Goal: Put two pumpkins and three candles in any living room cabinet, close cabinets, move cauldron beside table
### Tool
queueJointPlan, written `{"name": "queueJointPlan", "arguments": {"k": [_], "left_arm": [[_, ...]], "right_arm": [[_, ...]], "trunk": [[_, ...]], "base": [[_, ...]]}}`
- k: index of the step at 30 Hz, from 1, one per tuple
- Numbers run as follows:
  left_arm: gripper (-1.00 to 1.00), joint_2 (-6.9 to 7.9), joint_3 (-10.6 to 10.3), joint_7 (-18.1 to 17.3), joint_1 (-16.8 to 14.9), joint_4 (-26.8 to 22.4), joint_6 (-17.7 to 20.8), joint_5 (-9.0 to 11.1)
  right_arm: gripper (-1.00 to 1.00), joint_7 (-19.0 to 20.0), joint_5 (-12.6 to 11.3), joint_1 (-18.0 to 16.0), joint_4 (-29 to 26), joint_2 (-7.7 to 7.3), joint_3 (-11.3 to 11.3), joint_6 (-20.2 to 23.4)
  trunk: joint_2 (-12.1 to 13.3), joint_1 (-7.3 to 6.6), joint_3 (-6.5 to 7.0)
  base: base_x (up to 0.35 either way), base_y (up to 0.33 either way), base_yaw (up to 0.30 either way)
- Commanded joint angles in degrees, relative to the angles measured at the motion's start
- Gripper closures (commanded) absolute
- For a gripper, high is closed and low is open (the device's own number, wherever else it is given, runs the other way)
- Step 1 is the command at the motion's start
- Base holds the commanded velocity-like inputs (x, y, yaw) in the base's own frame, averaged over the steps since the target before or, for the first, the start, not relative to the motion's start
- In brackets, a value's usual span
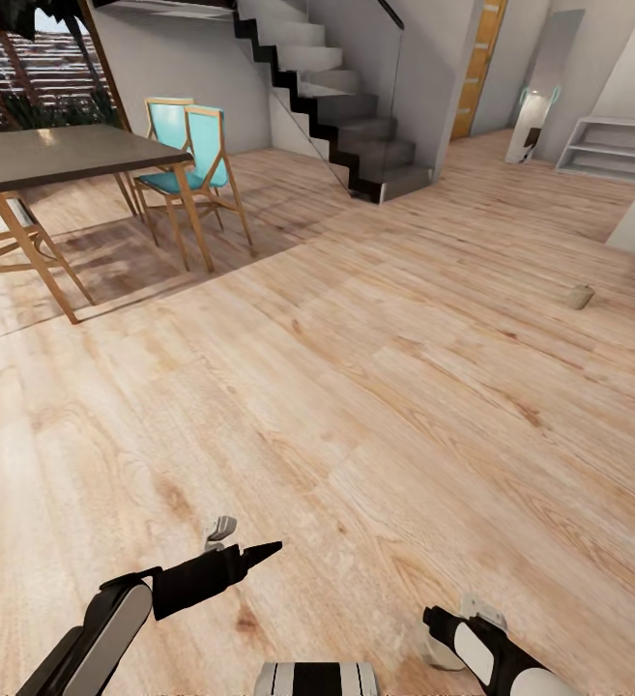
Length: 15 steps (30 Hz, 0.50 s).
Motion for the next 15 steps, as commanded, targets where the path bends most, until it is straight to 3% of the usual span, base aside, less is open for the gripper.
{"name": "queueJointPlan", "arguments": {"k": [1, 15], "left_arm": [[-1.00, 0.04, -0.04, 0.06, -0.03, -0.01, 0.31, 0.36], [-1.00, 0.04, -0.04, 0.06, 0.06, 0.00, 0.30, 0.36]], "right_arm": [[-1.00, -0.23, -0.03, 0.03, -0.11, 0.01, -0.25, 0.37], [-1.00, -0.23, -0.03, 0.03, -0.11, 0.02, -0.16, 0.37]], "trunk": [[-0.03, 0.02, -0.27], [-0.04, 0.04, -0.49]], "base": [[0.000, 0.000, 0.000], [0.000, 0.000, 0.000]]}}
